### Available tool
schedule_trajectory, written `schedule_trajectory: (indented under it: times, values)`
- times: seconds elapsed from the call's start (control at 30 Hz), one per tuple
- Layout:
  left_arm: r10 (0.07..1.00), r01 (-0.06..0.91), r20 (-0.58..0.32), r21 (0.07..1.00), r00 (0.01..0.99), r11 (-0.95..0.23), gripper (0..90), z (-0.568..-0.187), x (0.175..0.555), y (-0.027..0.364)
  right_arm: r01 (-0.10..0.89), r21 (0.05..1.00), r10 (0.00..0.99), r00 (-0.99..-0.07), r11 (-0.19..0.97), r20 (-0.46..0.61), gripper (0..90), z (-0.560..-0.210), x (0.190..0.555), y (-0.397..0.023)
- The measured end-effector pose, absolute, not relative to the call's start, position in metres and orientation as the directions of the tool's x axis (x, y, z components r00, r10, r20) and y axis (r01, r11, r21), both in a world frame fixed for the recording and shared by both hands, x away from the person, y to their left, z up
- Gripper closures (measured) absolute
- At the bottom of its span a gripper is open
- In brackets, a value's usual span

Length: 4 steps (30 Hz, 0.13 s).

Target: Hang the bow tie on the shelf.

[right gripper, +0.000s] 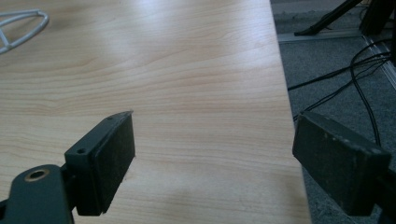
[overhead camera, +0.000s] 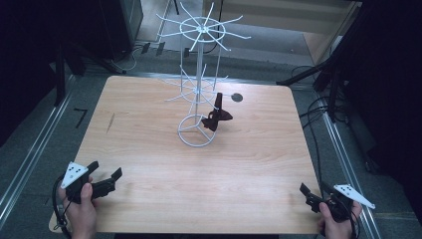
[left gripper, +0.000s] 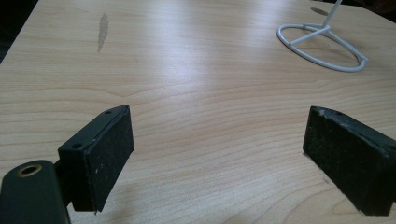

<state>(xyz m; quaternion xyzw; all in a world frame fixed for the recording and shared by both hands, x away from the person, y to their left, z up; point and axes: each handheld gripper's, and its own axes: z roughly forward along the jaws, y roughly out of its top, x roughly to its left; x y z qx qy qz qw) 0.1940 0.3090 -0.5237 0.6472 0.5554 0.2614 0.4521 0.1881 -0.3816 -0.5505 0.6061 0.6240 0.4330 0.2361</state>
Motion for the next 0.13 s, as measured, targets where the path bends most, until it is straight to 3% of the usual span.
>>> schedule_trajectory:
  times: [0.13]
  values:
    - [0.954,0.483,-0.168,0.875,0.248,0.029,9.4,-0.5238,0.1941,0.3095,0.564,0.823,0.967,-0.167,-0.066,0.192,12.9,-0.5513,0.1906,-0.372]
